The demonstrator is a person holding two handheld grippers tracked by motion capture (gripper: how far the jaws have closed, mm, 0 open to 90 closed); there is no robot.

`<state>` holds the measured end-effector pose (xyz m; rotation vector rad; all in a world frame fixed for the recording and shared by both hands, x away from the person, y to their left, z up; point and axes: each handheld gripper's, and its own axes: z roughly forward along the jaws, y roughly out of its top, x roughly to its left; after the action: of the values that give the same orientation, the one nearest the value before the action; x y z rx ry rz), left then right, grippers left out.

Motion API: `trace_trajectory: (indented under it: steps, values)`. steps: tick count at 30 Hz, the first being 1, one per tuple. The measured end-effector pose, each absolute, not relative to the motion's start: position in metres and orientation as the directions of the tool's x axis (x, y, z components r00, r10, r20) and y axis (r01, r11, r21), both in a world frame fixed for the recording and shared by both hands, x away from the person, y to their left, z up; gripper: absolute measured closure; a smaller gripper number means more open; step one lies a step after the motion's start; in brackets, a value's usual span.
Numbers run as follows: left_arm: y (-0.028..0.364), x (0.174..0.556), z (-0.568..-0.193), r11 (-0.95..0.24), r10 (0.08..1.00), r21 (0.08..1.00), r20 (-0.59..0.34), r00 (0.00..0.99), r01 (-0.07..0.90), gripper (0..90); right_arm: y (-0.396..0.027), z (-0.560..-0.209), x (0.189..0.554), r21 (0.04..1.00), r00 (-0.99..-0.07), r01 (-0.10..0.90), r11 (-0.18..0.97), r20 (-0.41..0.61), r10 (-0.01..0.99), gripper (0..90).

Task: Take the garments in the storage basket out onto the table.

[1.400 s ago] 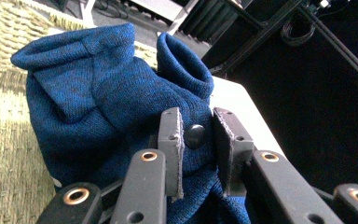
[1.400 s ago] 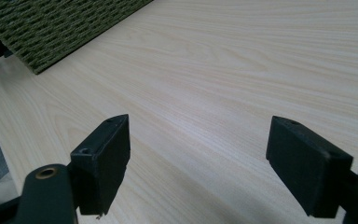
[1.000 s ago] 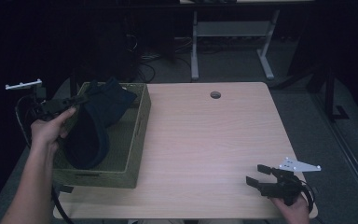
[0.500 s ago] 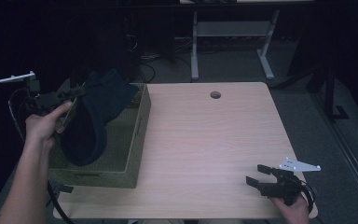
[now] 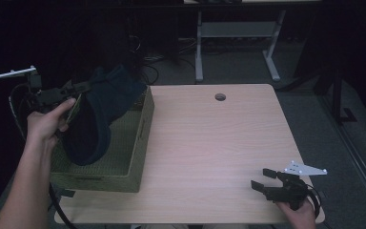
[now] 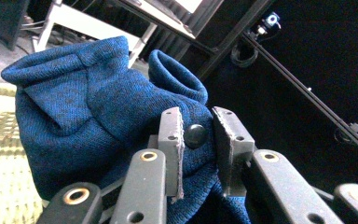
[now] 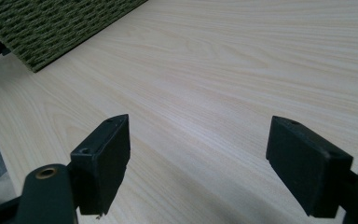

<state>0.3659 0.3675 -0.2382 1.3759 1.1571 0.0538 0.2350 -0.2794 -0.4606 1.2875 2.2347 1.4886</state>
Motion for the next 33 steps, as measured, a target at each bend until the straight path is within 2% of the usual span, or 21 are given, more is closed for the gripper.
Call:
trace_trajectory:
  steps: [13,33]
  values:
    - [0.334,0.370,-0.220,0.231,0.596,0.793,-0.573,0.562,0.563,74.1,-0.281,-0.460,0.235,0.821,-0.619,0.555,0.130,0.304,0.724,21.3]
    - [0.273,0.382,-0.216,0.148,0.547,0.802,-0.554,0.627,0.579,74.1,-0.282,-0.458,0.234,0.824,-0.617,0.553,0.121,0.308,0.724,21.3]
